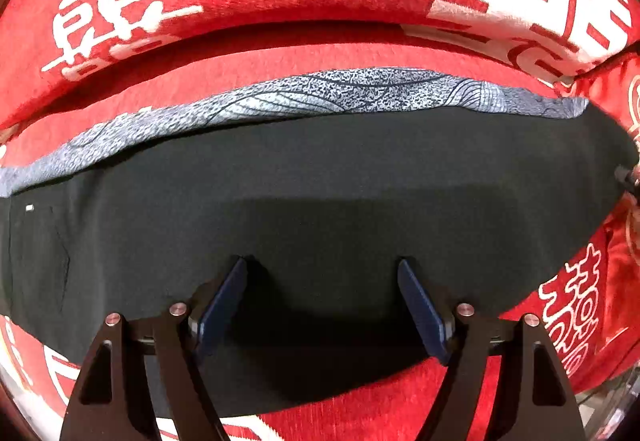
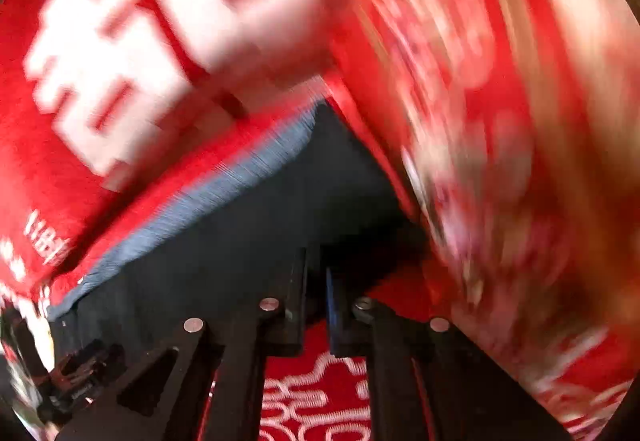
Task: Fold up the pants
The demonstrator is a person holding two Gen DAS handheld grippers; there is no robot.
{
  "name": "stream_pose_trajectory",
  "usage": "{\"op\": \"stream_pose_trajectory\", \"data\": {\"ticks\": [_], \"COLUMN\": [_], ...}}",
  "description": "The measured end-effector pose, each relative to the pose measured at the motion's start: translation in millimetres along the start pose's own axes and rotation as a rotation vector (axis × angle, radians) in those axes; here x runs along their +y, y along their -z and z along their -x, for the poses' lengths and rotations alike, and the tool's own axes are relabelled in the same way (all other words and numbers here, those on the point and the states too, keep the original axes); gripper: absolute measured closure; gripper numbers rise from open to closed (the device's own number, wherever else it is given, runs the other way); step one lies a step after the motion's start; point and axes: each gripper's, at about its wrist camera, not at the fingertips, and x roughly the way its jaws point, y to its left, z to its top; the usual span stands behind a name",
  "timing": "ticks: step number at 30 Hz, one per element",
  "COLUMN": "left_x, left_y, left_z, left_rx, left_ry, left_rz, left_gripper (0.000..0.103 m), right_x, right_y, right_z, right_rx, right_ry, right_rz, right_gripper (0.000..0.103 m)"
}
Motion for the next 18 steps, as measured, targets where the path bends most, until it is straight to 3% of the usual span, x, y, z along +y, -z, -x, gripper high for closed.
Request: {"op": "stream_pose_trajectory", "data": {"ticks": [2, 4, 5, 7, 9, 11, 14, 16, 18], "left_x": [1.3, 1.3, 0.7, 0.9, 3.5, 2.8, -2.5, -7.3, -8.9], "left_y": [1.3, 2.4, 0.7, -2.7, -11.9, -21.3, -39.7, -46.0, -36.4], "left_z": [-3.7, -3.7, -1.4, 10.8, 27.4, 30.1, 14.7, -1.8, -17.7], "left_rx": [0.011, 0.013, 0.025, 0.007, -0.046, -0.073, -0.071, -0.059, -0.012], "left_ry": [-0.008, -0.016, -0.027, -0.013, 0.009, 0.012, -0.014, -0.049, -0.105], "left_rz": [-0.001, -0.012, -0.012, 0.001, 0.016, 0.011, 0.009, -0.003, -0.020], "left_gripper": [0.024, 0.024, 0.024, 0.024, 0.024, 0.024, 0.024, 0.024, 0.021], "right_x": [1.8, -11.6, -16.6, -14.6, -6.4, 11.3, 45.9, 46.4, 44.7], "right_y": [-2.1, 5.0, 8.7, 12.5, 21.0, 24.0, 10.5, -5.0, -2.2], "right_z": [-11.8, -43.2, -45.9, -24.6, 10.4, 27.6, 7.9, -20.8, -55.2], "right_rx": [0.054, 0.228, 0.255, 0.206, 0.100, 0.037, 0.029, 0.070, 0.132], "right_ry": [0.044, 0.104, 0.095, 0.087, 0.065, 0.026, 0.012, -0.003, 0.048], "right_rz": [0.038, 0.032, 0.013, 0.003, 0.005, 0.074, 0.226, 0.225, 0.246], "right_gripper": [0.092, 0.079, 0.079, 0.078, 0.078, 0.078, 0.078, 0.078, 0.078]}}
